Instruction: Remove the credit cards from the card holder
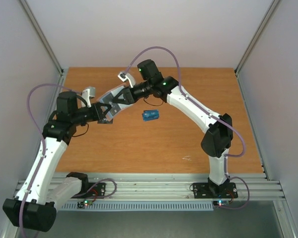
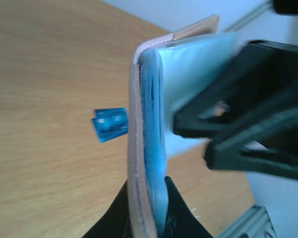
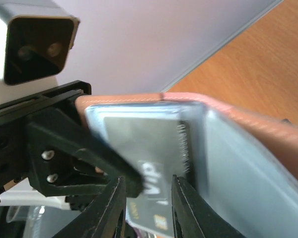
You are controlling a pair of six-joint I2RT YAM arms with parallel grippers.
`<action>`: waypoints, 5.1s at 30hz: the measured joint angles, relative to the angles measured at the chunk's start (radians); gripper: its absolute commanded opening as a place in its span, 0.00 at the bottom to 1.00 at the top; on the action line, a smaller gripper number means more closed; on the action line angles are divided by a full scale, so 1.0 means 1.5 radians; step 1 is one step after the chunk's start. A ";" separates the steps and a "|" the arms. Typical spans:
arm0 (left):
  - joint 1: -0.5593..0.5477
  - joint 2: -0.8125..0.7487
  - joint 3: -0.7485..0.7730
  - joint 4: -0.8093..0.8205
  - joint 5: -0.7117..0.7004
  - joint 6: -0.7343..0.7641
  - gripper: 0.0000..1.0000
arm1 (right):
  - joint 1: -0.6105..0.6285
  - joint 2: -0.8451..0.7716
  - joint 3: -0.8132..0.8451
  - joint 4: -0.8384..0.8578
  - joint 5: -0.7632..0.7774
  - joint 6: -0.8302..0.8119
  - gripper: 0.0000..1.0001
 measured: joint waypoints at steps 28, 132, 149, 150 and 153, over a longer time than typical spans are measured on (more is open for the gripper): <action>0.010 -0.145 -0.199 0.514 0.316 -0.072 0.00 | -0.023 -0.107 0.048 -0.195 -0.139 -0.151 0.26; -0.008 -0.199 -0.215 0.531 0.316 -0.072 0.06 | -0.005 -0.103 0.172 -0.409 -0.042 -0.296 0.01; -0.001 -0.203 -0.213 0.374 0.217 -0.021 0.00 | -0.099 -0.170 0.174 -0.422 0.006 -0.292 0.01; -0.001 -0.199 -0.213 0.350 0.203 -0.009 0.00 | -0.112 -0.178 0.165 -0.409 0.007 -0.280 0.01; -0.001 -0.175 -0.213 0.301 0.193 0.030 0.00 | -0.138 -0.204 0.151 -0.378 0.016 -0.242 0.01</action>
